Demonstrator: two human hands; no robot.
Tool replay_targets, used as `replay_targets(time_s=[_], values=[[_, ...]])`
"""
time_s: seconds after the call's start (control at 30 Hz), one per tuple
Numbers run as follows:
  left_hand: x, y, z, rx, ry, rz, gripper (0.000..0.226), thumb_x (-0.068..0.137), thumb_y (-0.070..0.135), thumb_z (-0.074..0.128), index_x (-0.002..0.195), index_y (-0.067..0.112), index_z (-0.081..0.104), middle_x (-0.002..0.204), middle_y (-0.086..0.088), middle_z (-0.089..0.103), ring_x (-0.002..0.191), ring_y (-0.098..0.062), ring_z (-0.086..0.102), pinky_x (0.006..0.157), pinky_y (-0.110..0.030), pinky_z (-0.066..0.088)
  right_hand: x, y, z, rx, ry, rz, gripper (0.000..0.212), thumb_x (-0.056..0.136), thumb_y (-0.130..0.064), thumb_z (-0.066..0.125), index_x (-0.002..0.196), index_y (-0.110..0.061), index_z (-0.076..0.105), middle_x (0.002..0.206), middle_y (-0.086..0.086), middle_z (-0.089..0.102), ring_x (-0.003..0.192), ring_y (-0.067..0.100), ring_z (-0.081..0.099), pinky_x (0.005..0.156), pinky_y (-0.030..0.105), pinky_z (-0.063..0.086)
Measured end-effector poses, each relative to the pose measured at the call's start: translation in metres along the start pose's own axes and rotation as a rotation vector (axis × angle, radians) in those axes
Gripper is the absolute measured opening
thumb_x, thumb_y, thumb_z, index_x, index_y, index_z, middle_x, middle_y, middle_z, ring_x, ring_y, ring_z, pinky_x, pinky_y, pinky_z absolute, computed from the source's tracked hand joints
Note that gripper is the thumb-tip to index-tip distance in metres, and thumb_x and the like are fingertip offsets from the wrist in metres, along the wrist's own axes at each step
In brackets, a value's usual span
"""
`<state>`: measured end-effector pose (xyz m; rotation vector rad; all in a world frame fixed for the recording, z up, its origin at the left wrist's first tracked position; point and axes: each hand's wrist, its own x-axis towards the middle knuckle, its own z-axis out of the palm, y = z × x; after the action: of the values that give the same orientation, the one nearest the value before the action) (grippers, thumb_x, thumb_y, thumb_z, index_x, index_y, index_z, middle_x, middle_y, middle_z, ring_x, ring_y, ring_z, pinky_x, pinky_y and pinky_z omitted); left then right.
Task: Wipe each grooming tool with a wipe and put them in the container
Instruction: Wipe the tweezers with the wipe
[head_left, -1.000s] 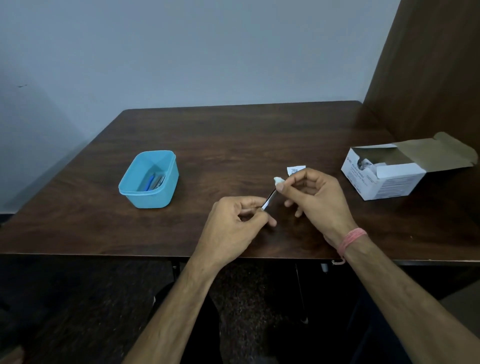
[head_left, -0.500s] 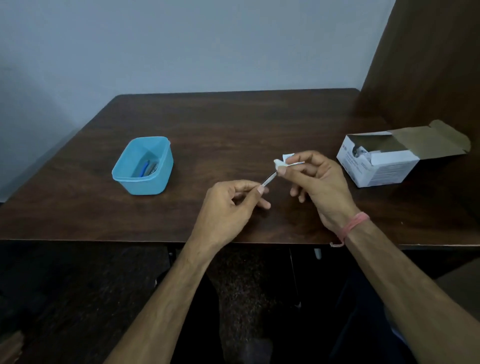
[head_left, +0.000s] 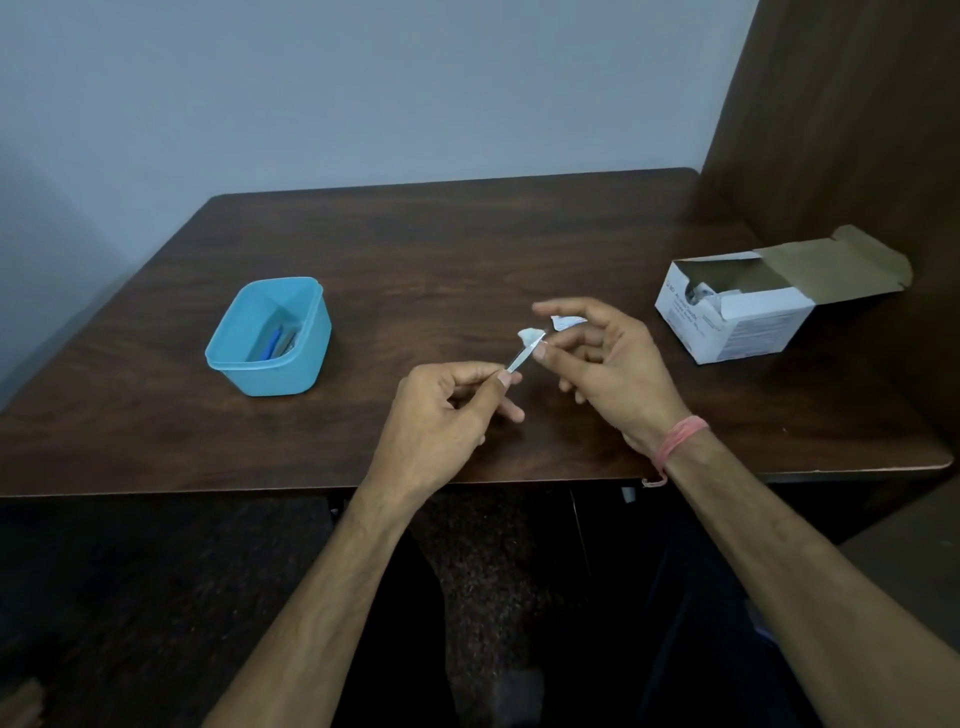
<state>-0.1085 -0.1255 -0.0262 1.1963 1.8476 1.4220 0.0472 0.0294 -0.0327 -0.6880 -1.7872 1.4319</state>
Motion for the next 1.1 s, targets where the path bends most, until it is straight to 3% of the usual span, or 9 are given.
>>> replay_targets(time_s=[0.17, 0.33, 0.47, 0.63, 0.77, 1.0, 1.1], values=[[0.005, -0.002, -0.001, 0.004, -0.024, -0.028, 0.025, 0.116, 0.029, 0.061, 0.107, 0.025, 0.085, 0.083, 0.001, 0.085, 0.054, -0.006, 0.056, 0.050, -0.019, 0.044, 0.002, 0.003, 0.003, -0.071, -0.120, -0.035, 0.021, 0.095, -0.014, 0.087, 0.113, -0.019, 0.079, 0.091, 0.009, 0.078, 0.065, 0.019, 0.054, 0.062, 0.023, 0.052], [0.005, 0.001, -0.003, -0.018, -0.043, -0.050, 0.029, 0.116, 0.027, 0.058, 0.104, 0.021, 0.083, 0.086, -0.002, 0.085, 0.055, -0.008, 0.058, 0.050, -0.021, 0.046, 0.002, 0.003, 0.003, -0.088, -0.165, -0.009, 0.026, 0.095, -0.019, 0.088, 0.116, -0.023, 0.073, 0.085, 0.001, 0.077, 0.065, 0.019, 0.052, 0.064, 0.029, 0.048], [0.005, 0.001, 0.000, -0.005, -0.039, -0.051, 0.028, 0.115, 0.027, 0.058, 0.101, 0.023, 0.082, 0.083, -0.002, 0.085, 0.055, -0.008, 0.058, 0.050, -0.021, 0.046, 0.003, 0.002, 0.001, -0.039, -0.160, -0.017, 0.040, 0.098, -0.014, 0.083, 0.130, -0.029, 0.064, 0.081, -0.002, 0.069, 0.065, 0.020, 0.046, 0.059, 0.020, 0.043], [0.003, 0.002, -0.003, -0.014, -0.080, -0.056, 0.029, 0.116, 0.030, 0.059, 0.104, 0.025, 0.085, 0.079, 0.001, 0.081, 0.058, -0.009, 0.058, 0.054, -0.020, 0.047, 0.004, 0.000, -0.005, -0.045, -0.250, -0.029, 0.018, 0.100, -0.012, 0.081, 0.115, -0.018, 0.074, 0.082, -0.005, 0.070, 0.064, 0.014, 0.040, 0.055, 0.015, 0.036], [0.001, 0.004, -0.004, -0.024, -0.085, -0.055, 0.029, 0.117, 0.031, 0.060, 0.104, 0.025, 0.086, 0.073, 0.003, 0.075, 0.059, -0.009, 0.059, 0.055, -0.020, 0.048, 0.004, -0.001, -0.006, -0.028, -0.255, 0.006, 0.018, 0.098, -0.015, 0.083, 0.114, -0.016, 0.077, 0.085, -0.002, 0.074, 0.060, 0.008, 0.041, 0.053, 0.015, 0.037], [0.001, 0.005, -0.005, -0.066, -0.086, -0.051, 0.031, 0.117, 0.029, 0.059, 0.102, 0.025, 0.086, 0.069, 0.004, 0.072, 0.058, -0.008, 0.058, 0.056, -0.021, 0.048, 0.003, -0.001, -0.008, 0.068, -0.197, 0.030, 0.015, 0.092, -0.016, 0.086, 0.105, -0.014, 0.081, 0.088, 0.003, 0.081, 0.057, 0.012, 0.049, 0.047, 0.020, 0.043], [0.001, 0.004, -0.007, -0.068, -0.097, -0.044, 0.031, 0.117, 0.028, 0.060, 0.100, 0.024, 0.086, 0.068, 0.004, 0.071, 0.058, -0.008, 0.058, 0.056, -0.021, 0.049, 0.002, -0.001, -0.006, 0.065, -0.217, 0.012, 0.020, 0.087, -0.026, 0.087, 0.103, -0.018, 0.081, 0.087, 0.004, 0.076, 0.059, 0.016, 0.047, 0.048, 0.020, 0.044]])
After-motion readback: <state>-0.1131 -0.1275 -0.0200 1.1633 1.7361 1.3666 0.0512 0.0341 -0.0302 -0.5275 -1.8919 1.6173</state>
